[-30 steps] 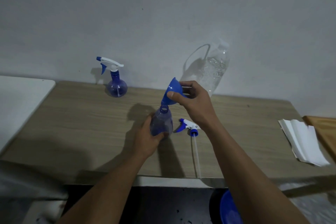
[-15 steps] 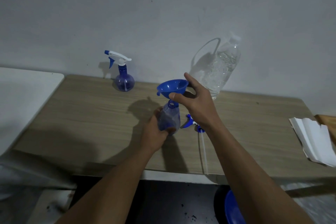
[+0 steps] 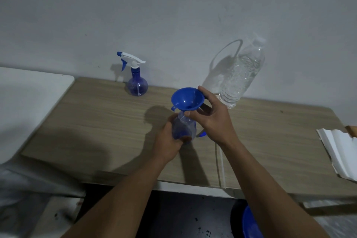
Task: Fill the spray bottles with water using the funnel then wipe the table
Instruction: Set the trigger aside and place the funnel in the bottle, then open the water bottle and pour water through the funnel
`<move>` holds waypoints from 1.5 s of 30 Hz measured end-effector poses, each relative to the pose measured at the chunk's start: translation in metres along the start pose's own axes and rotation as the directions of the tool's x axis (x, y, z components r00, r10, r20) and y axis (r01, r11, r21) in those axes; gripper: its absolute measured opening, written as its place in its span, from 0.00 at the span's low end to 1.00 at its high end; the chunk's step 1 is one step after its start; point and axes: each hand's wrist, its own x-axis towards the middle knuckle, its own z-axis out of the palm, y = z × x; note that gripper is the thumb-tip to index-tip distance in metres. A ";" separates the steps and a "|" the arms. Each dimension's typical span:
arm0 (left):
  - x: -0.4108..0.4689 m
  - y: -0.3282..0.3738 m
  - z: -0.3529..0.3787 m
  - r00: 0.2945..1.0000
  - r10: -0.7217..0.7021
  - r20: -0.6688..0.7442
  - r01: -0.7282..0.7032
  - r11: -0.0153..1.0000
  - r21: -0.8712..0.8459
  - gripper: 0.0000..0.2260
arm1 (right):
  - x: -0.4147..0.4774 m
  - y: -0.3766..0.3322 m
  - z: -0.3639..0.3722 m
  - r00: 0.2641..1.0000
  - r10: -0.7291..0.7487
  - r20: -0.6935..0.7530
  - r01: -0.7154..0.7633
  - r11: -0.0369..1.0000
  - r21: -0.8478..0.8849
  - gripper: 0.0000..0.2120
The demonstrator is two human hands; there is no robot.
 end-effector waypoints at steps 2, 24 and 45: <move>0.000 0.000 -0.001 1.000 0.005 0.004 -0.005 1.000 0.005 0.37 | -0.001 0.002 -0.001 1.000 -0.001 -0.007 0.001 1.000 0.007 0.39; -0.001 -0.002 0.005 0.999 0.035 -0.004 -0.034 0.998 0.043 0.39 | -0.009 -0.010 -0.009 1.000 -0.013 0.015 0.016 0.971 -0.237 0.41; -0.045 0.061 0.098 0.861 0.468 -0.200 -0.357 0.835 0.418 0.13 | 0.030 -0.043 -0.111 0.939 -0.183 -0.290 -0.014 0.825 -0.565 0.27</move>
